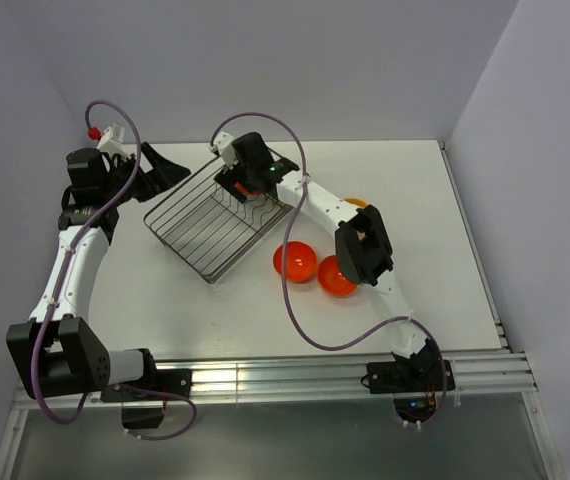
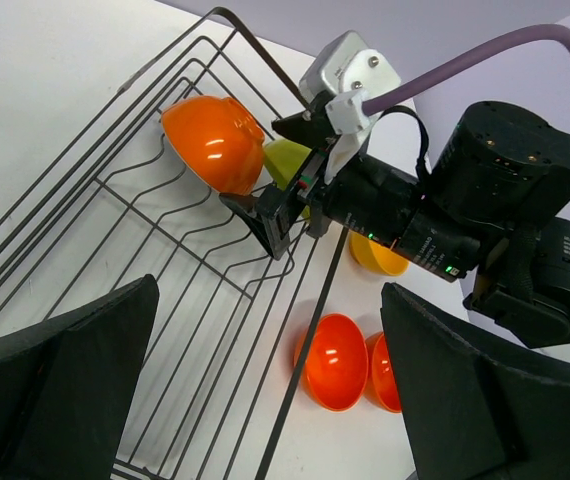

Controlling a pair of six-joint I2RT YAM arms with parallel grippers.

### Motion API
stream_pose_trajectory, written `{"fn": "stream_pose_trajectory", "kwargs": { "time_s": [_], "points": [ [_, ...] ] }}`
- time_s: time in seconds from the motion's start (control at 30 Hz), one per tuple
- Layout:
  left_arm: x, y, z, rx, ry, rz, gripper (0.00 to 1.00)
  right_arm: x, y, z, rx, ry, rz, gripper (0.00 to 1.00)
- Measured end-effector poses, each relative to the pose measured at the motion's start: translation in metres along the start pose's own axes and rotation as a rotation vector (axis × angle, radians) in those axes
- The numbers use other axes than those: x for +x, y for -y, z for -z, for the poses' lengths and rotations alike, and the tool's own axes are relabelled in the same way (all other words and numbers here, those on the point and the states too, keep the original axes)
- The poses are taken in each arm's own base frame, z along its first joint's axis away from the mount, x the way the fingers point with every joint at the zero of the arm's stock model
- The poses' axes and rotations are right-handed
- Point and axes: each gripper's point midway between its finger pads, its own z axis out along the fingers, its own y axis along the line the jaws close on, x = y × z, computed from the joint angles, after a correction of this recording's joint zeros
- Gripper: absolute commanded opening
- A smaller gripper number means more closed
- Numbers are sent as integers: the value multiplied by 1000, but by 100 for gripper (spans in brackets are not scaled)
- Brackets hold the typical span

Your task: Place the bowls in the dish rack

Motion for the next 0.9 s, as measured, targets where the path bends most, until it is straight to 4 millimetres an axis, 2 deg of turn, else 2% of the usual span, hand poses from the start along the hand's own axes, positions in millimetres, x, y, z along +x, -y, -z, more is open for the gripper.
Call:
{"fn": "stream_pose_trajectory", "kwargs": {
  "time_s": [0.27,0.47,0.77,0.8,0.9],
  "points": [
    [4,-3,0,0,-8,7,100,4,-7,-9,-28,3,21,96],
    [3,-5,1,-3,-7,9,100,4,-8,-11,-37,9,31,84],
    [2,-7,2,-6,-4,11,100,7,-2,-12,-39,9,45,75],
    [2,-7,2,-6,-4,11,100,7,-1,-13,-40,10,46,70],
    [2,-6,2,-5,-5,11,100,8,1,-13,-43,11,50,63]
  ]
}}
